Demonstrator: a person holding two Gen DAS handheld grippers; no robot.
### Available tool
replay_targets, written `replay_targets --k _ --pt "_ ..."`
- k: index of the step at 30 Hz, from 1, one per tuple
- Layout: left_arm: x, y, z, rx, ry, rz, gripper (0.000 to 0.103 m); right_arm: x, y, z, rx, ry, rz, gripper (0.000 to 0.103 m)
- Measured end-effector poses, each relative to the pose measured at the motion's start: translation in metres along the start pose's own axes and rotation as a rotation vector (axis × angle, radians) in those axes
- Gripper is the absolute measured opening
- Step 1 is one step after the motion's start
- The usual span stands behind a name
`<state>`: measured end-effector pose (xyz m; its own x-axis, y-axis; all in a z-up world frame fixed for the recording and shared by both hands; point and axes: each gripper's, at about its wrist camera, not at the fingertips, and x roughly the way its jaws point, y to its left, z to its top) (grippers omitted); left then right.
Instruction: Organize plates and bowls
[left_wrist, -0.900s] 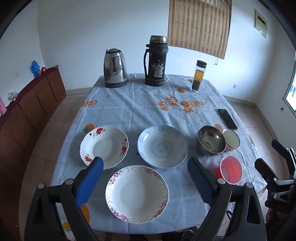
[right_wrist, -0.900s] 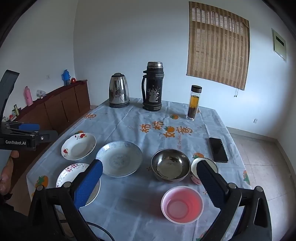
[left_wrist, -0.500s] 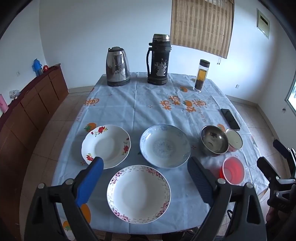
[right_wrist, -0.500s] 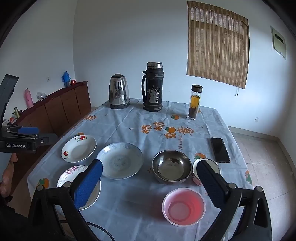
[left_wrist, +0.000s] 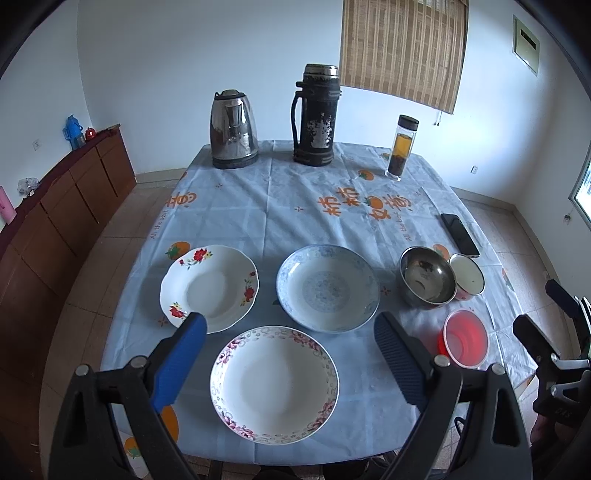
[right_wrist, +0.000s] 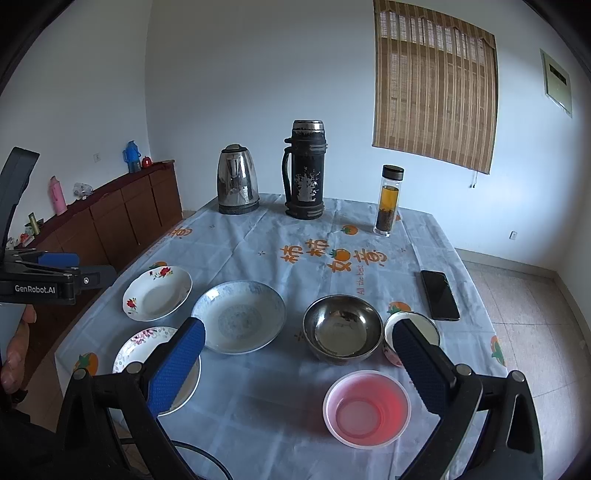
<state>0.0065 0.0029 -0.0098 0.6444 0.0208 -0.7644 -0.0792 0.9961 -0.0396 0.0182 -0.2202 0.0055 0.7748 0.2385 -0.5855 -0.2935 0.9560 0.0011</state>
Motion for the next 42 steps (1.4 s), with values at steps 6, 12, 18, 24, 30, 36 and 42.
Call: replay_targets --k 6,12,18,24,30,36,42 --pt "-0.0005 -0.0062 -0.0018 0.006 -0.002 0.000 0.094 -0.0020 -0.0003 -0.0030 0.000 0.001 -0.001 0.102" --pt "-0.0005 -0.0078 -0.0026 0.006 -0.003 -0.001 0.094 -0.0013 -0.0015 -0.0038 0.001 0.003 -0.001 0.102" --pt "-0.0004 -0.0076 -0.0028 0.005 -0.003 -0.001 0.094 -0.0006 -0.0016 -0.0035 0.002 0.004 0.000 0.102" --pt "-0.0004 -0.0076 -0.0027 0.006 -0.003 -0.001 0.094 0.0005 -0.0020 -0.0056 0.001 0.005 0.002 0.102" --pt "0.0014 -0.0086 -0.0046 0.000 0.001 0.003 0.094 0.0029 -0.0008 -0.0065 -0.004 0.011 0.009 0.102" --pt "0.0029 -0.0053 -0.0026 -0.003 0.004 0.003 0.094 0.0039 -0.0001 -0.0057 -0.005 0.012 0.011 0.102" --pt "0.0029 -0.0056 -0.0029 -0.004 0.003 0.003 0.094 0.0047 0.0001 -0.0054 -0.005 0.015 0.010 0.102"
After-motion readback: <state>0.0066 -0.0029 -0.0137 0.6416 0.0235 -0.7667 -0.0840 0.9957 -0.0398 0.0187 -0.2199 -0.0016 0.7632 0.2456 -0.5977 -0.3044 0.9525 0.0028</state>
